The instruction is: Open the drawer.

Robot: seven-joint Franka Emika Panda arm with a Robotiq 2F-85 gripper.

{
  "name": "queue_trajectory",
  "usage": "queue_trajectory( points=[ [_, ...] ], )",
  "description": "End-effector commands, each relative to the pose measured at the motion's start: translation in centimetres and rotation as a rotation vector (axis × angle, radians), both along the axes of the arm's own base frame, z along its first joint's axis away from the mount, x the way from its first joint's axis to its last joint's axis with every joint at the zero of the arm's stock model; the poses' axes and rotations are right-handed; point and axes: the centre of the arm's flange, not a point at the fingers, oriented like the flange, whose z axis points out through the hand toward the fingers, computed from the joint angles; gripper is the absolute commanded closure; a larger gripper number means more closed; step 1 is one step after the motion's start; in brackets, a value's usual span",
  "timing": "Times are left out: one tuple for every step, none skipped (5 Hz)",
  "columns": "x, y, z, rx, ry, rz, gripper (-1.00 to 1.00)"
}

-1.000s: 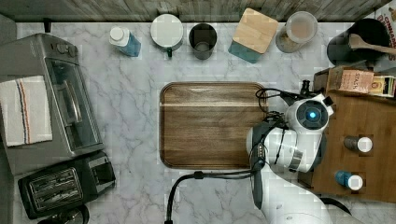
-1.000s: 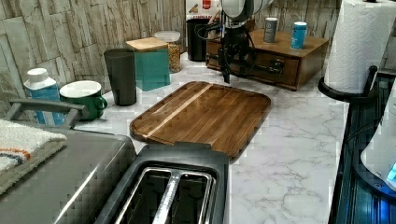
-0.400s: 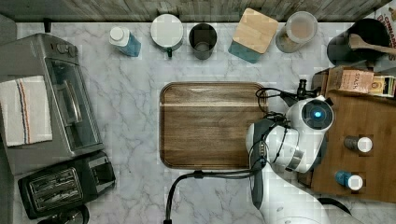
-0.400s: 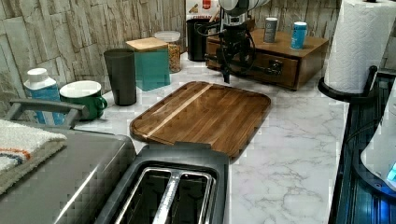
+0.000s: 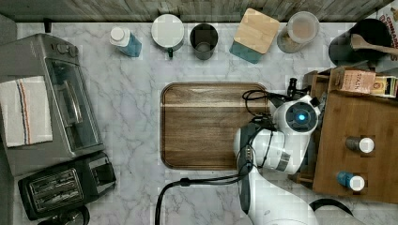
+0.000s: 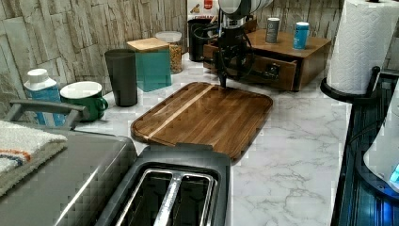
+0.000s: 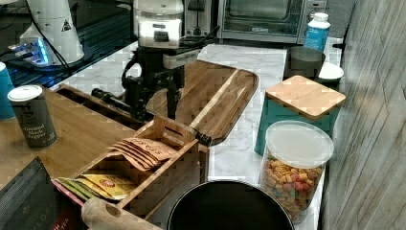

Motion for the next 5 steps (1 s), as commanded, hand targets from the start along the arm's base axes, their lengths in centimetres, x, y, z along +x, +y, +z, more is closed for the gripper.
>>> queue_trajectory(
  points=[
    [3.1, 22.4, 1.9, 0.091, -0.001, 0.228, -1.0],
    [3.0, 24.9, 2.5, 0.076, -0.008, 0.207, -1.0],
    [3.3, 26.4, 2.6, 0.083, -0.013, 0.195, -1.0],
    [3.5, 27.2, 3.0, 0.084, -0.005, 0.189, -1.0],
    [3.7, 27.5, 3.3, 0.083, 0.004, 0.182, -1.0]
  ],
)
